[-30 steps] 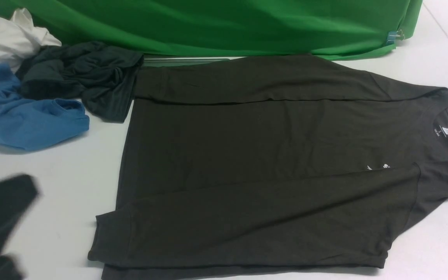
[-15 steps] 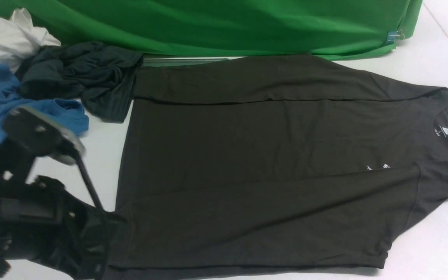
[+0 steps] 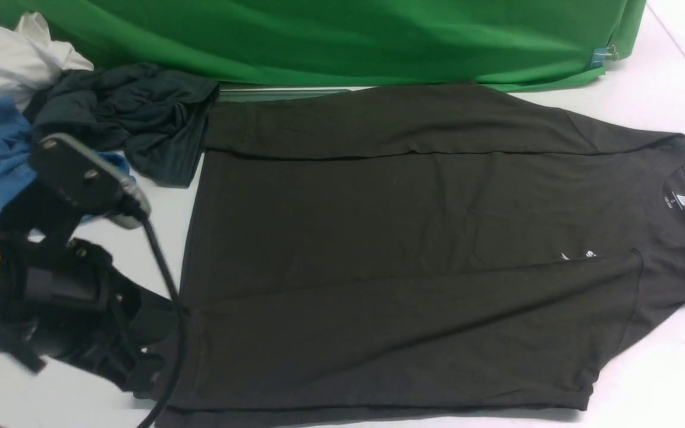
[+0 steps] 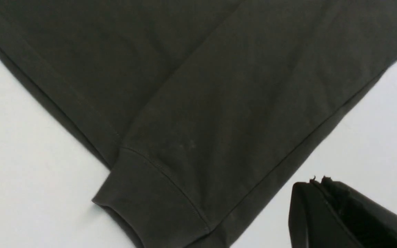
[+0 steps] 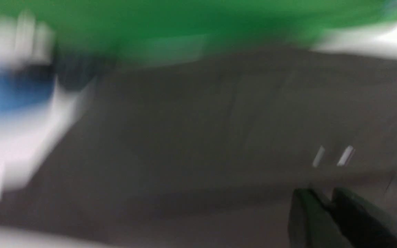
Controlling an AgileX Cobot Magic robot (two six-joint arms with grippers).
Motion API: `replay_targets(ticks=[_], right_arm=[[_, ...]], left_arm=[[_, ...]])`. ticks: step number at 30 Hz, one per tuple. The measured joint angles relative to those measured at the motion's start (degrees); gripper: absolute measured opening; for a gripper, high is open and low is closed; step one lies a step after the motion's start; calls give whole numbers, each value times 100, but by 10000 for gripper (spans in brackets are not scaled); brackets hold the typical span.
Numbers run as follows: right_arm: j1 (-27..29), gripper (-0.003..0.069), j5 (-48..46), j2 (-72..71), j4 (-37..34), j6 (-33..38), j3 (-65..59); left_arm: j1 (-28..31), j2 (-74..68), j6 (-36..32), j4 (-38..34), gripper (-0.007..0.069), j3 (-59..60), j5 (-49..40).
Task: Fold a long-sleeved shirt on a white desktop.
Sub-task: 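Grasp the left edge of the dark T-shirt lying flat on the table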
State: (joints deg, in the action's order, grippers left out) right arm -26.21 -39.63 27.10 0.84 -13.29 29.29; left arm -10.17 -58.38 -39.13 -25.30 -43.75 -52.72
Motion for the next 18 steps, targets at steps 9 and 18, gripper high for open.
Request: replay_targets(ticks=[9, 18], right_arm=[[-2087, 107, -1781, 1354, 844, 448, 1910], [-2300, 114, -1791, 1192, 1277, 575, 2111]], left_arm=[[0, -1289, 70, 711, 41, -149, -26], [836, -2700, 111, 903, 295, -149, 1191]])
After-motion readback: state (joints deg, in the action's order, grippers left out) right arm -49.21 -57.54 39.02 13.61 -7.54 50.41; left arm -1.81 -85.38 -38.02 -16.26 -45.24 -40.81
